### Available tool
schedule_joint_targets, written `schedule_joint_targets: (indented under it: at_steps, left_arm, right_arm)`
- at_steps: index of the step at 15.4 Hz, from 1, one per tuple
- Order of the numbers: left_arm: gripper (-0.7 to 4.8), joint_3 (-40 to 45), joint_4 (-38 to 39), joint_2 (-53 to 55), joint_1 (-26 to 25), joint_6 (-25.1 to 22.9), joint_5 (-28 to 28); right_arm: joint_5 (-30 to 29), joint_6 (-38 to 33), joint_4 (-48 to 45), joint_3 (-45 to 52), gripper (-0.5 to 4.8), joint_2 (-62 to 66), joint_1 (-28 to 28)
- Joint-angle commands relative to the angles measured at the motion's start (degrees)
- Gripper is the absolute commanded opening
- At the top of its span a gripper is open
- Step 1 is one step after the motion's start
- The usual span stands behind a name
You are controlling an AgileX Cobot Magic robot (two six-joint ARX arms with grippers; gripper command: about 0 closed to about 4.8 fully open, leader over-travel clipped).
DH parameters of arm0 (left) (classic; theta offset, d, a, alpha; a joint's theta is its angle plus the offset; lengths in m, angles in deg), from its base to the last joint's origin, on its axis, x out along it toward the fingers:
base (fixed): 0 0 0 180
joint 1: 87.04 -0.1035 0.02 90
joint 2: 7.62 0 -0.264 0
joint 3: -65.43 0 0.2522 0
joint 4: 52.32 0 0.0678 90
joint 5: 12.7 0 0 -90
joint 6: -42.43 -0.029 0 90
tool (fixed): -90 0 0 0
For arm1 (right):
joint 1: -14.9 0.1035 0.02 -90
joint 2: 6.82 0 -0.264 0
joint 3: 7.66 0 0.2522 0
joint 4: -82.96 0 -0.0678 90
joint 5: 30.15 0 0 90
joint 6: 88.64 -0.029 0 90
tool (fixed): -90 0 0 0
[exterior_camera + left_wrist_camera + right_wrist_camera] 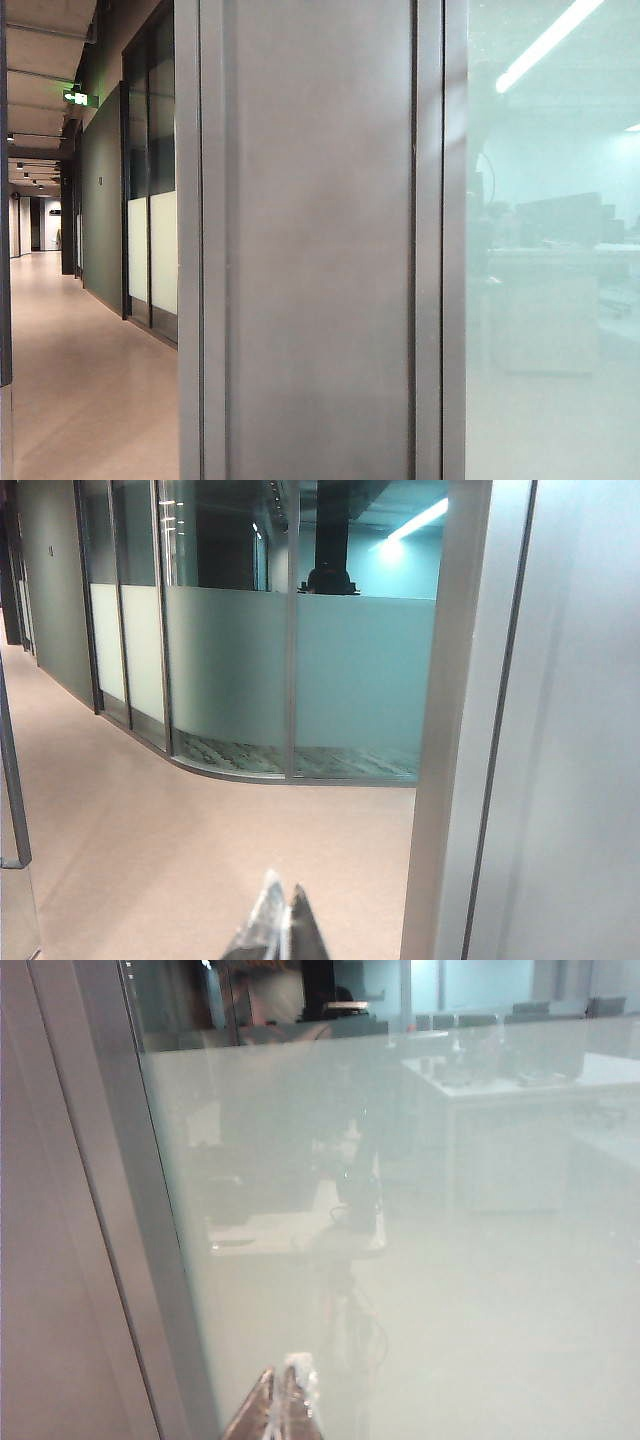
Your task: Raise the arm to find the leftmost switch on the wall and turn on the lights.
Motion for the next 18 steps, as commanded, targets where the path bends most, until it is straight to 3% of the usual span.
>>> schedule_joint_targets:
  at_steps: [1,6,8,11,12,14,18]
  left_arm:
    - [-0.05,-0.2,-0.1,0.0,-0.1,0.3,-0.1]
    - [-0.05,-0.2,1.6,0.0,-0.1,-0.8,0.0]
    - [-0.05,-0.1,1.6,-0.1,-1.8,-6.9,1.7]
    - [-0.05,0.2,3.9,0.0,-11.9,1.1,-1.4]
    - [-0.05,0.9,5.2,-0.3,-13.9,1.7,-1.5]
    - [-0.05,5.9,5.1,-2.5,-16.5,2.3,-3.2]
    - [-0.05,18.6,-1.9,-8.3,-17.1,9.3,-4.4]
  right_arm:
    - [0.1,0.1,-0.4,-0.3,-0.01,0.0,0.0]
    - [0.1,0.1,-0.4,-0.3,-0.01,0.0,0.0]
    - [0.1,0.1,-0.4,-0.3,-0.01,0.0,0.0]
    - [0.1,0.1,-0.4,-0.3,-0.01,0.0,0.0]
    - [0.1,0.1,-0.4,-0.3,-0.01,0.0,0.0]
    - [0.1,0.1,-0.3,-0.3,-0.01,0.0,0.0]
    - [0.1,0.1,-0.2,-0.3,-0.01,0.0,0.0]
